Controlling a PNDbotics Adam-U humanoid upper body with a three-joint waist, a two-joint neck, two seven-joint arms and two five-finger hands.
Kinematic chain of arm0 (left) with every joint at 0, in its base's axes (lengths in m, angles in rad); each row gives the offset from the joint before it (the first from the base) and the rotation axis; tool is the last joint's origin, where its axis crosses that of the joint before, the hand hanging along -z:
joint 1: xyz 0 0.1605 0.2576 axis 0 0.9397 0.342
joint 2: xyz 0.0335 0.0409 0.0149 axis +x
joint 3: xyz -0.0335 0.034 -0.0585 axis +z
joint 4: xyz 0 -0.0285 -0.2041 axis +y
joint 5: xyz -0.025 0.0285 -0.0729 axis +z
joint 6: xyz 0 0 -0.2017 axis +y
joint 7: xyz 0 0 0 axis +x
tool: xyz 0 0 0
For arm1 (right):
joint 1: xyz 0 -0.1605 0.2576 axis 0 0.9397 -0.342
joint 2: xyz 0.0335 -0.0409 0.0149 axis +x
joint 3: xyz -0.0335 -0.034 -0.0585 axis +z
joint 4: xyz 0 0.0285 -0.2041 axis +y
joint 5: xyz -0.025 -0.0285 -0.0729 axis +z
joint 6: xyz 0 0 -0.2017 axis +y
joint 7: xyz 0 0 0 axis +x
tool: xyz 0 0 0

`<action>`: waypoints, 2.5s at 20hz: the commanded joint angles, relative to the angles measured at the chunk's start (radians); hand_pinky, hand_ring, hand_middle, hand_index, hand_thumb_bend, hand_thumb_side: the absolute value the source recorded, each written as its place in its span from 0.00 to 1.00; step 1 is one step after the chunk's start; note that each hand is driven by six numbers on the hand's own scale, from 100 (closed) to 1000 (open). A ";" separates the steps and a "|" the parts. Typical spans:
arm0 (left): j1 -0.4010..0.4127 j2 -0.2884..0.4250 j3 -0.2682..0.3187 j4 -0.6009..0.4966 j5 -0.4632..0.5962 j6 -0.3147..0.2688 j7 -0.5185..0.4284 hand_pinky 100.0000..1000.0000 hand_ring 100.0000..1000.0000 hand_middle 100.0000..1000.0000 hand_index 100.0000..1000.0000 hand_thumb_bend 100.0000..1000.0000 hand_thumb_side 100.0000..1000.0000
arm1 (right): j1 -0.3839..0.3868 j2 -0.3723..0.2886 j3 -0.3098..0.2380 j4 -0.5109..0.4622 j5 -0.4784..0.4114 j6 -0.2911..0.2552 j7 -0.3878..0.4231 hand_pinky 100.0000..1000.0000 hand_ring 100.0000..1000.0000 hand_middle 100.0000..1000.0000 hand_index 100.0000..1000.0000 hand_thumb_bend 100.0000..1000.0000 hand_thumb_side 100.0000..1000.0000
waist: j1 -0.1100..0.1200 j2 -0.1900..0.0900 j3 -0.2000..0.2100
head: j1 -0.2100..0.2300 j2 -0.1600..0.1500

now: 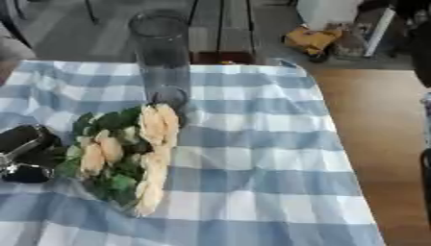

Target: Arrange flowers into the vase.

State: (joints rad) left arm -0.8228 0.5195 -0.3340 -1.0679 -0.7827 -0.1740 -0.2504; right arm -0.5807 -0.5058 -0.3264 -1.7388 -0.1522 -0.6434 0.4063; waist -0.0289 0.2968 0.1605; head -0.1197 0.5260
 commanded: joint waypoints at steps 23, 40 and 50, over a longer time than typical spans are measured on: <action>0.006 0.078 0.011 -0.194 0.084 0.049 -0.107 0.00 0.00 0.09 0.32 0.00 0.32 | -0.010 -0.019 -0.008 -0.011 -0.004 -0.005 0.001 0.65 0.75 0.76 0.79 0.00 1.00 | -0.005 -0.030 0.006 | 0.012 -0.015; 0.031 0.122 0.052 -0.273 0.289 0.146 -0.289 0.00 0.00 0.12 0.37 0.00 0.16 | -0.006 -0.018 -0.008 -0.007 -0.005 -0.005 -0.011 0.65 0.76 0.76 0.79 0.00 1.00 | -0.009 -0.039 0.013 | 0.012 -0.022; 0.032 0.133 0.074 -0.305 0.349 0.166 -0.292 0.00 0.00 0.07 0.31 0.00 0.16 | -0.005 -0.019 -0.010 -0.006 -0.004 -0.005 -0.012 0.65 0.76 0.76 0.79 0.00 1.00 | -0.010 -0.037 0.014 | 0.014 -0.012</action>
State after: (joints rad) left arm -0.7792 0.6177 -0.2725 -1.3450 -0.4522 -0.0111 -0.5408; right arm -0.5751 -0.5050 -0.3265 -1.7377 -0.1525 -0.6471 0.3987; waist -0.0431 0.2843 0.1732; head -0.1074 0.5175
